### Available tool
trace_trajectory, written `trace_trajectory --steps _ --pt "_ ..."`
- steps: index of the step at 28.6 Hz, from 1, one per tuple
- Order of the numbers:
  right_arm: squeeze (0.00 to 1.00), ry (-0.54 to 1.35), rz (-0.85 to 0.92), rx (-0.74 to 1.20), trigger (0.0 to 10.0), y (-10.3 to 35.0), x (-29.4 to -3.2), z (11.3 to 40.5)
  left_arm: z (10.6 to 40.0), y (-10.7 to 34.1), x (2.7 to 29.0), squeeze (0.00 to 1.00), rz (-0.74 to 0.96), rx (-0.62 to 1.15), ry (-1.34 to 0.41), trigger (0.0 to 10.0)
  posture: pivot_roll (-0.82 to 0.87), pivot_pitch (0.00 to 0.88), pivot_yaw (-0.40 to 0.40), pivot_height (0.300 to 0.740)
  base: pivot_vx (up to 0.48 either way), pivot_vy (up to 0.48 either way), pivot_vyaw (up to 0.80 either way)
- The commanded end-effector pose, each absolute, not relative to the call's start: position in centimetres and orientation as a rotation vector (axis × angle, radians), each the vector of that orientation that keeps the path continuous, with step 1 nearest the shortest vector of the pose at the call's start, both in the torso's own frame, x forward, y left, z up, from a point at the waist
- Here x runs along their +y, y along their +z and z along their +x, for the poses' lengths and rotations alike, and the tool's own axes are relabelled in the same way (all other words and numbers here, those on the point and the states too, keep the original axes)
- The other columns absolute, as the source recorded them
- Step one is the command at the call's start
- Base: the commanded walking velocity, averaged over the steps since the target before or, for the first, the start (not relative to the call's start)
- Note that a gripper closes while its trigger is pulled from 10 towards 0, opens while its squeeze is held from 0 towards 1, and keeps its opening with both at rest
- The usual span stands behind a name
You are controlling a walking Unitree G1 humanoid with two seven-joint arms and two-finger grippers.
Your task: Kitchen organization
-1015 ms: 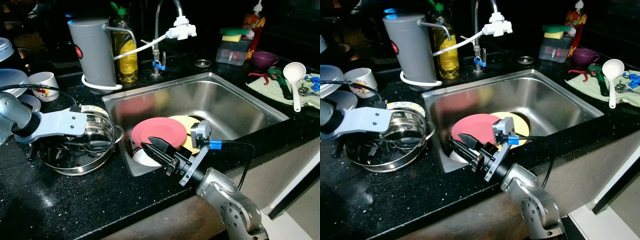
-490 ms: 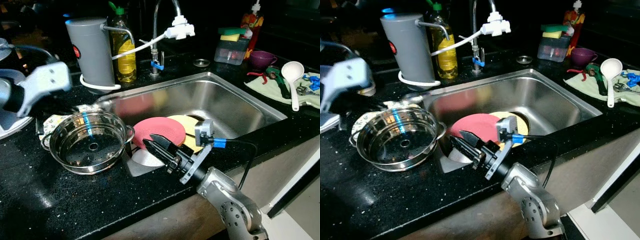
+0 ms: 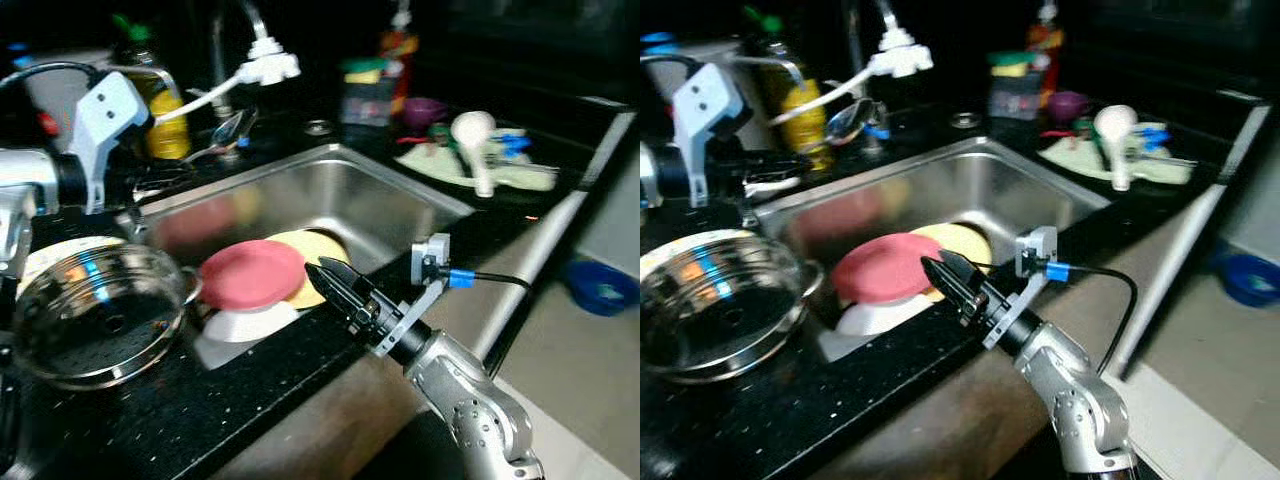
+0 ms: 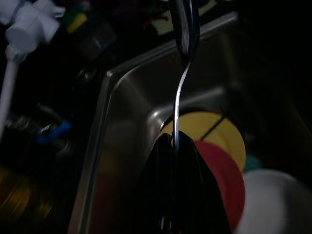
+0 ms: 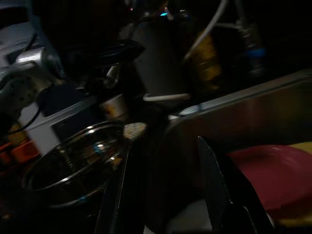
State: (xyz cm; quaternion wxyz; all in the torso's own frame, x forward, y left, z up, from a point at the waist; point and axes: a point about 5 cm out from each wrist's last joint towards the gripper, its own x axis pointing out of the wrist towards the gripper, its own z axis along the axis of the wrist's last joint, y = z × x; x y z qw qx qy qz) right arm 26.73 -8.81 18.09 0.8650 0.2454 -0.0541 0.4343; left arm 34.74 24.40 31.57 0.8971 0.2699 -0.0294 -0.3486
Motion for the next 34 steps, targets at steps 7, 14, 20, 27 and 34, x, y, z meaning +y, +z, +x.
trace_trajectory --steps 7,14,20,27,34 --pt "0.0 0.9 0.541 -0.117 10.0 18.1 -8.8 26.9 36.1 29.4 22.8 0.0 0.684 -0.011 -0.654 10.0 -0.01 0.0 -0.005 0.74 0.0 0.0 0.0" --pt "0.0 0.9 0.545 -0.118 10.0 18.1 -8.7 27.0 36.6 28.8 20.0 0.0 0.967 -0.161 -0.651 10.0 -0.01 0.0 -0.006 0.74 0.0 0.0 0.0" --pt "0.0 0.899 0.544 -0.118 10.0 18.1 -8.7 27.0 36.4 27.8 17.4 0.65 1.071 -0.24 -0.751 10.0 -0.01 0.0 -0.005 0.74 0.0 0.0 0.0" --pt "0.0 0.897 0.54 -0.12 10.0 18.1 -8.7 27.0 36.2 27.0 16.3 1.0 1.051 -0.258 -0.81 10.0 -0.02 0.0 -0.005 0.74 0.0 0.0 0.0" --pt "0.0 0.9 0.54 -0.119 10.0 18.1 -8.6 27.0 36.1 27.3 17.2 1.0 1.066 -0.272 -0.773 10.0 -0.01 0.0 -0.006 0.74 0.0 0.0 0.0"
